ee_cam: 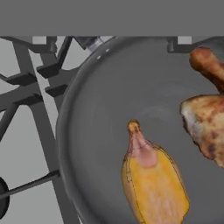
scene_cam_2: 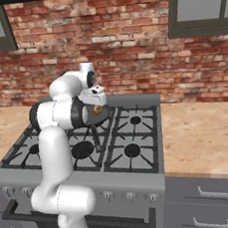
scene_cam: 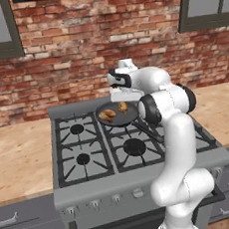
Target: Take the chicken drumsticks from the pan and place one on each plate on the dining counter.
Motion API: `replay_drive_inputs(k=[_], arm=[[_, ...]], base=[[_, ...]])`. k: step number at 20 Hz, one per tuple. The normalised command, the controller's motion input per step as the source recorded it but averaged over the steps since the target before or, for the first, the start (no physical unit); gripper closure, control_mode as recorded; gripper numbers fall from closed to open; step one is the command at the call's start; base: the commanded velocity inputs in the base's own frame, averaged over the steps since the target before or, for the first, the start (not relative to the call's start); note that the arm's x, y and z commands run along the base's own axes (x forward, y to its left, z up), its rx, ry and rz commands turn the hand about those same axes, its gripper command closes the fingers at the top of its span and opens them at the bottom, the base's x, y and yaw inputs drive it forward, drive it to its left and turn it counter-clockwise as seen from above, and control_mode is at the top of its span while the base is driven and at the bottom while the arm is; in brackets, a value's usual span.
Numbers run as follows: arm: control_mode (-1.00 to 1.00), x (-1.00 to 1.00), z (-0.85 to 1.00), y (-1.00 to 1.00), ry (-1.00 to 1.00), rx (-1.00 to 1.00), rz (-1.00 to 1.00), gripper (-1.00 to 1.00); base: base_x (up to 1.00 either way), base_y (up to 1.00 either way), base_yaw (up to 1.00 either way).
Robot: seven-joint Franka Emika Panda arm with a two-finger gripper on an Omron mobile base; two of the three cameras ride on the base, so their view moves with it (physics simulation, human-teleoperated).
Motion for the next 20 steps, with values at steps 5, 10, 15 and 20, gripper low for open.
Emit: replay_drive_inputs(k=[5, 10, 15, 20], arm=[[-1.00, 0.11, -0.16, 0.00, -0.17, -0.01, 0.05, -1.00], [-1.00, 0.17, -0.14, 0.00, -0.11, 0.00, 0.07, -1.00], [-1.00, 0.26, -0.09, 0.00, -0.01, 0.00, 0.07, -1.00], [-1.00, 0.28, -0.07, 0.00, 0.00, 0.00, 0.06, -1.00]], base=[[0.00, 0.00, 0.00], [0.00, 0.00, 0.00], [0.00, 0.00, 0.00], [0.00, 0.00, 0.00]])
